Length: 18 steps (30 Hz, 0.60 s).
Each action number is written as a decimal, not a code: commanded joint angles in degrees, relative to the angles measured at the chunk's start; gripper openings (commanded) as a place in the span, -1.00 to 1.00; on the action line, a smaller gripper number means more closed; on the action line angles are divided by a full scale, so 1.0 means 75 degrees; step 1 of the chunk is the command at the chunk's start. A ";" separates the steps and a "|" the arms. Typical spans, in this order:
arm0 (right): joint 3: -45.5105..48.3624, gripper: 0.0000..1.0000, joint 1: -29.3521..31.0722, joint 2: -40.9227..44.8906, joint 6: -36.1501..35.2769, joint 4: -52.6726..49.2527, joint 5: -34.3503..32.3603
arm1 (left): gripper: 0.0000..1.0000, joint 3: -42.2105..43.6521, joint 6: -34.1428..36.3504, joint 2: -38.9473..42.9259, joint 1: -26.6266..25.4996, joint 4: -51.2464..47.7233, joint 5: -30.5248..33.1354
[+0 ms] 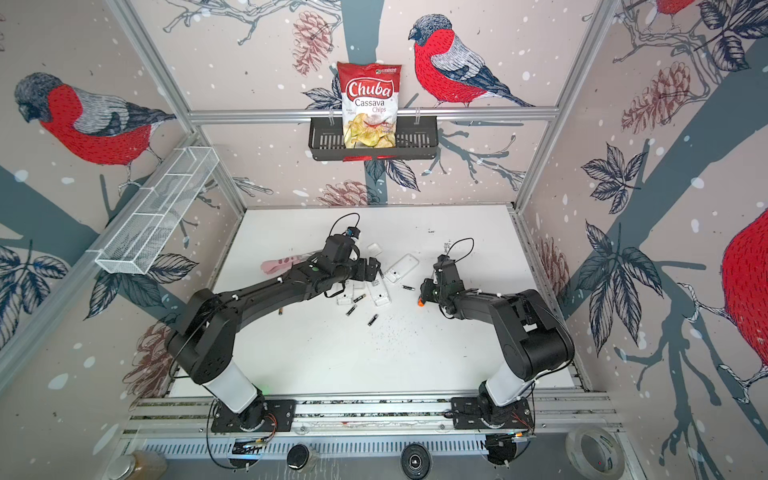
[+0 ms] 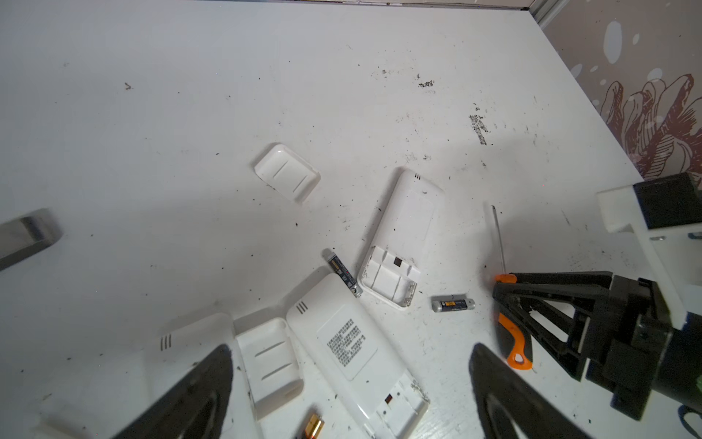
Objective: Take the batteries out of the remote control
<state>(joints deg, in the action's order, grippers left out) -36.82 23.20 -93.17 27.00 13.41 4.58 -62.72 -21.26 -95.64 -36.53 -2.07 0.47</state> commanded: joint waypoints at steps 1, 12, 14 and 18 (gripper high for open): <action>-0.0033 -0.13 0.0024 -0.0061 -0.0012 -0.0310 -0.0130 | 0.92 0.0177 -0.0176 0.0152 0.0031 0.0322 0.0189; -0.0245 0.02 0.0059 0.0047 -0.0007 -0.0390 -0.0149 | 0.92 0.0596 -0.0349 0.0621 0.0222 -0.0047 0.0648; -0.0297 0.08 0.0047 0.0262 -0.0035 -0.0437 -0.0260 | 0.93 0.0683 -0.0373 0.0798 0.0328 -0.0070 0.0688; -0.0416 0.17 0.0017 0.0989 -0.0101 -0.0525 -0.0529 | 0.93 0.0698 -0.0430 0.1299 0.0528 -0.0240 0.1015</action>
<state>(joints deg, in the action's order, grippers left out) -39.16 23.51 -88.42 26.96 9.78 3.05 -57.49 -24.03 -88.03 -33.19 -3.81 5.19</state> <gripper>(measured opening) 0.579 0.963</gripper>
